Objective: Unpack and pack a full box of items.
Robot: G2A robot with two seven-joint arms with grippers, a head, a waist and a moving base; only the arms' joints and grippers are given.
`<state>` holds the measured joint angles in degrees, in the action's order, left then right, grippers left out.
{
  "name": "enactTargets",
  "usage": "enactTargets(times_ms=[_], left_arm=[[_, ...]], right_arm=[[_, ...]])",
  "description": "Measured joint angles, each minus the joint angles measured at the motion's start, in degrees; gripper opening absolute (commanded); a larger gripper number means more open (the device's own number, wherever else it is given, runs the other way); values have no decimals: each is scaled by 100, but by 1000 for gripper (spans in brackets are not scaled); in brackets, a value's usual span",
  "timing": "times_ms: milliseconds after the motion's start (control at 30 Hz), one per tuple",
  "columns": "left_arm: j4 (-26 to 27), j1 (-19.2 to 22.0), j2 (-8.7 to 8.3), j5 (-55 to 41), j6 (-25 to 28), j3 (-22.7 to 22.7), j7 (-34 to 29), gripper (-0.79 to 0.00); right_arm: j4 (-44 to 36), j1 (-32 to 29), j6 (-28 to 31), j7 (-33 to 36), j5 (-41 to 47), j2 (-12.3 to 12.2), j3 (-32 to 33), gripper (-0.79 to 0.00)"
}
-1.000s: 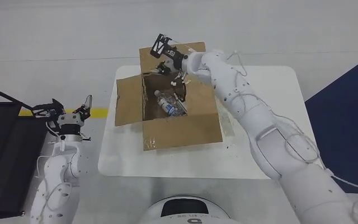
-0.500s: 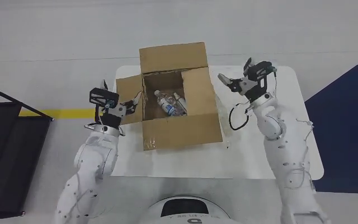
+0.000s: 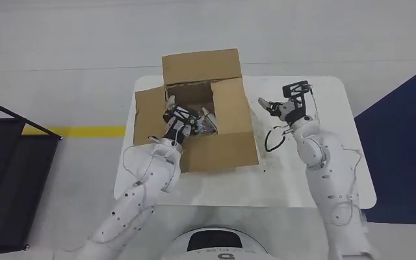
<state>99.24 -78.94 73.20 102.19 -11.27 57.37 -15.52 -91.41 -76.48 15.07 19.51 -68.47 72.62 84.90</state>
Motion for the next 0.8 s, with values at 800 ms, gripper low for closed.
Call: enactTargets(times_ms=[800], left_arm=[[-664, 468, 294, 312, -389, -218, -138, 0]], right_arm=[[-691, -325, 721, 984, 251, -155, -12, 0]])
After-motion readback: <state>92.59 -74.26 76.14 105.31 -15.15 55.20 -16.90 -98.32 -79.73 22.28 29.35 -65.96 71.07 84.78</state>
